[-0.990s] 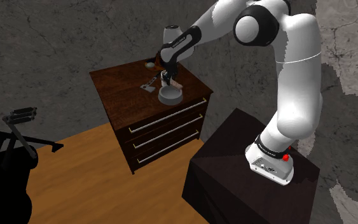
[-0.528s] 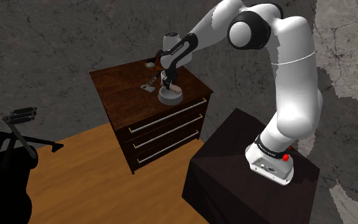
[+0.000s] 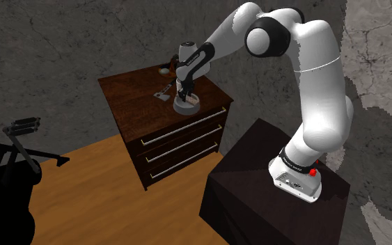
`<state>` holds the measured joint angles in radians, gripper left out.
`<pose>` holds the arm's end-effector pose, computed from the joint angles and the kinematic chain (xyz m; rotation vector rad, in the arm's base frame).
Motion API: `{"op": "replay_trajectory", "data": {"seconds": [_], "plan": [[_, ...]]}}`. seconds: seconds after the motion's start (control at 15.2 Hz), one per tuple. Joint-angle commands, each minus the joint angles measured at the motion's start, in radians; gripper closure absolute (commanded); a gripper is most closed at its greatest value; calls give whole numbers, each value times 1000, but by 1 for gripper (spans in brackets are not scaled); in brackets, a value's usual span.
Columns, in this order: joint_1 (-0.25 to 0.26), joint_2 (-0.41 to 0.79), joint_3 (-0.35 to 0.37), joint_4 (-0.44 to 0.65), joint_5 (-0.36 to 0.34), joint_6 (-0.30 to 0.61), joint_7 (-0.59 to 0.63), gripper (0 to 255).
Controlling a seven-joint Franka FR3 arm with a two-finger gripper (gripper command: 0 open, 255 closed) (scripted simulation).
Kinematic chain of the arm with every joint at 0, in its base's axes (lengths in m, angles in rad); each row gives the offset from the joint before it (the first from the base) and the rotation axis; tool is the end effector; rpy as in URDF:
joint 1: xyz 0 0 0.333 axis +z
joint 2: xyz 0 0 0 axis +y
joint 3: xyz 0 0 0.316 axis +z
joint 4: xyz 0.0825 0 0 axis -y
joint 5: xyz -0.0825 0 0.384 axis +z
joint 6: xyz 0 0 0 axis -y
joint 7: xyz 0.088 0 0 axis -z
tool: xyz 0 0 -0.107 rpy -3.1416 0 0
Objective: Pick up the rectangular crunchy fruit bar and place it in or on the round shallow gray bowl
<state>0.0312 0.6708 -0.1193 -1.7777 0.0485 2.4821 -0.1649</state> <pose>0.6599 -0.0524 0.1853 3.0918 0.1022 0.0514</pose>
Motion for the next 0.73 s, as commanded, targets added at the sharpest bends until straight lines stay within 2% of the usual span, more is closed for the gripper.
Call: {"op": "replay_trajectory", "data": {"seconds": [0.0, 0.2, 0.26, 0.66], "plan": [[0, 1, 0, 1, 0, 1, 0, 255], [0, 1, 0, 1, 0, 1, 0, 255], [0, 1, 0, 0, 0, 1, 0, 0], [3, -25, -2, -6, -3, -20, 2, 0]]}}
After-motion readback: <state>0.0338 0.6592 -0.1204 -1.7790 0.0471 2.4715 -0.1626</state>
